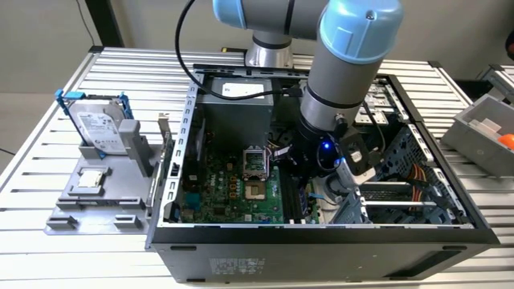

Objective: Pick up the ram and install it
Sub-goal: 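Insert the ram into the slot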

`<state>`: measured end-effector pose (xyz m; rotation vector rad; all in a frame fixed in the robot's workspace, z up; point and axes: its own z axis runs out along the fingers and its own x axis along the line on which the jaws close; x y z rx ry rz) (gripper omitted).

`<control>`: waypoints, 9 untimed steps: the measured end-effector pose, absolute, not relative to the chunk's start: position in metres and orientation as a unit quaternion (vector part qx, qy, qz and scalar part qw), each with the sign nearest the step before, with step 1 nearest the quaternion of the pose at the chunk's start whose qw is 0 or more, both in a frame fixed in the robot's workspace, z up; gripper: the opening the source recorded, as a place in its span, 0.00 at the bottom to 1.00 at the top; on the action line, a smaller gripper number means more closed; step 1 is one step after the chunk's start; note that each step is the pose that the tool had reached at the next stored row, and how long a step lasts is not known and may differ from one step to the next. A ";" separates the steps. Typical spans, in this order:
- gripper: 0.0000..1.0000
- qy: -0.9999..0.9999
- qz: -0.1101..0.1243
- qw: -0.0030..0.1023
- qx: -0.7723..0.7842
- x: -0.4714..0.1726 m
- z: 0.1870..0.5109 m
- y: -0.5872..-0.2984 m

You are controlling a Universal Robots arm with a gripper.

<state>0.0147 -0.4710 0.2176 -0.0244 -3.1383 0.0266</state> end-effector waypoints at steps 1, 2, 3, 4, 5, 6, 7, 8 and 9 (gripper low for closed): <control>0.00 -1.000 0.009 0.002 -0.008 0.014 0.218 -0.471; 0.00 -1.000 0.008 0.002 -0.008 0.014 0.218 -0.471; 0.00 -1.000 0.008 0.002 -0.008 0.014 0.217 -0.471; 0.00 -1.000 0.008 0.001 -0.008 0.014 0.217 -0.471; 0.00 -1.000 0.008 0.001 -0.008 0.014 0.216 -0.471; 0.00 -1.000 0.008 0.002 -0.008 0.014 0.215 -0.471; 0.00 -1.000 0.008 0.002 -0.008 0.014 0.215 -0.471; 0.00 -1.000 0.008 0.002 -0.008 0.014 0.215 -0.471; 0.00 -1.000 0.008 0.002 -0.008 0.014 0.215 -0.471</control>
